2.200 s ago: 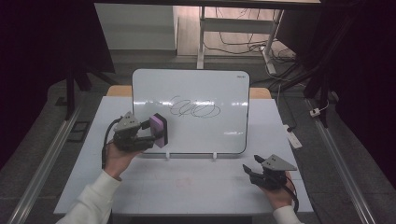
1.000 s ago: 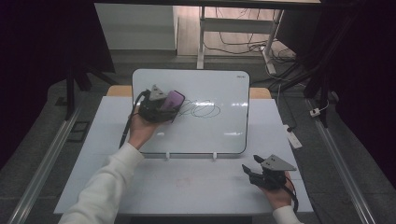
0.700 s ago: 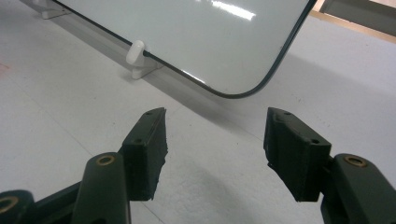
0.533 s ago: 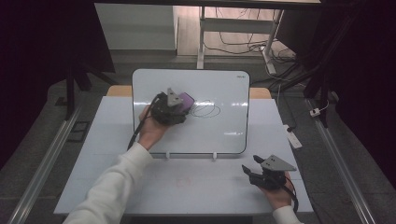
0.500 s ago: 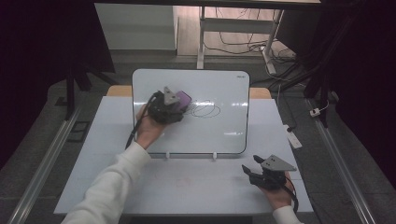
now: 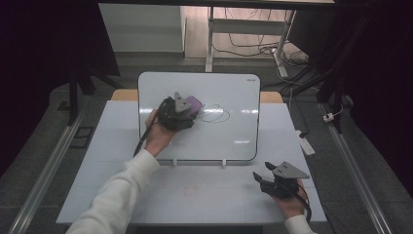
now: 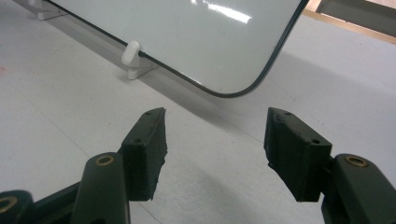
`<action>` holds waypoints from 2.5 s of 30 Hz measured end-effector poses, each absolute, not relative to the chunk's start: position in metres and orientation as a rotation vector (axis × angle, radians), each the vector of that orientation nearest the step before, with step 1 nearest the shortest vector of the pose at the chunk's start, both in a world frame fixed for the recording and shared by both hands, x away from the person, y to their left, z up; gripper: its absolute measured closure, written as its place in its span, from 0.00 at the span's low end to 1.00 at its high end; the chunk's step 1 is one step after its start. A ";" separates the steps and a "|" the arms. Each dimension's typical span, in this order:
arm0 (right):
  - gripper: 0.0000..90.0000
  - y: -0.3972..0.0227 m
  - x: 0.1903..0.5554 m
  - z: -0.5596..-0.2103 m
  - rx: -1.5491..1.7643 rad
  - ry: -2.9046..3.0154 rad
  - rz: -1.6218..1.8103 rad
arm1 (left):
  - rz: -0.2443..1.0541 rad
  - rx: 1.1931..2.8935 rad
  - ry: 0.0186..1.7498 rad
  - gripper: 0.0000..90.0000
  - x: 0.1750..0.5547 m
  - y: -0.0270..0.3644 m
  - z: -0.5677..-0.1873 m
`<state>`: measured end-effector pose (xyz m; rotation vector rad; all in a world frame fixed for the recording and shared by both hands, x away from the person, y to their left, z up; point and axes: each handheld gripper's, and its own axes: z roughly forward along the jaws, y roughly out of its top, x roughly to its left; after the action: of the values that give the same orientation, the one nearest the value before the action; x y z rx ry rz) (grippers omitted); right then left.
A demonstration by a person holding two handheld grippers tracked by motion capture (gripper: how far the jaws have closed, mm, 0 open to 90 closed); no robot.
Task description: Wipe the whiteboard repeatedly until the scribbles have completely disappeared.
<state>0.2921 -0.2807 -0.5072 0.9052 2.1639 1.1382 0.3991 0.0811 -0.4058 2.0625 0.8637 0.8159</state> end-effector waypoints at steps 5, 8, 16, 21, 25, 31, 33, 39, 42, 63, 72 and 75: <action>0.43 -0.281 0.292 -0.508 0.903 2.166 1.136 | 0.814 2.132 0.784 0.46 0.393 0.061 -0.412; 0.43 -0.282 0.293 -0.509 0.910 2.168 1.137 | 0.758 2.107 0.824 0.46 0.396 0.074 -0.409; 0.42 -0.281 0.293 -0.508 0.908 2.164 1.127 | 0.778 1.986 0.956 0.46 0.405 0.123 -0.395; 0.42 -0.282 0.293 -0.508 0.913 2.163 1.125 | 0.791 1.963 0.983 0.46 0.405 0.138 -0.393; 0.43 -0.283 0.293 -0.508 0.919 2.159 1.129 | 0.794 1.957 0.992 0.46 0.405 0.138 -0.393; 0.42 -0.281 0.292 -0.508 0.910 2.162 1.124 | 0.791 1.970 0.966 0.46 0.404 0.123 -0.396; 0.43 -0.281 0.292 -0.507 0.907 2.162 1.125 | 0.788 1.984 0.949 0.46 0.403 0.117 -0.399; 0.42 -0.282 0.293 -0.508 0.910 2.163 1.128 | 0.754 2.015 0.884 0.46 0.396 0.089 -0.411; 0.42 -0.282 0.292 -0.508 0.909 2.163 1.127 | 0.744 2.046 0.843 0.46 0.392 0.072 -0.418; 0.42 -0.281 0.293 -0.508 0.912 2.161 1.123 | 0.808 1.875 1.010 0.46 0.409 0.136 -0.391; 0.43 -0.282 0.293 -0.509 0.913 2.164 1.123 | 0.811 1.922 0.940 0.46 0.408 0.100 -0.399; 0.42 -0.281 0.293 -0.509 0.908 2.164 1.124 | 0.801 1.944 0.900 0.46 0.406 0.080 -0.404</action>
<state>0.2928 -0.2813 -0.5085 0.9082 2.1639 1.1240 0.4060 0.0798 -0.4043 1.9440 0.8997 0.8010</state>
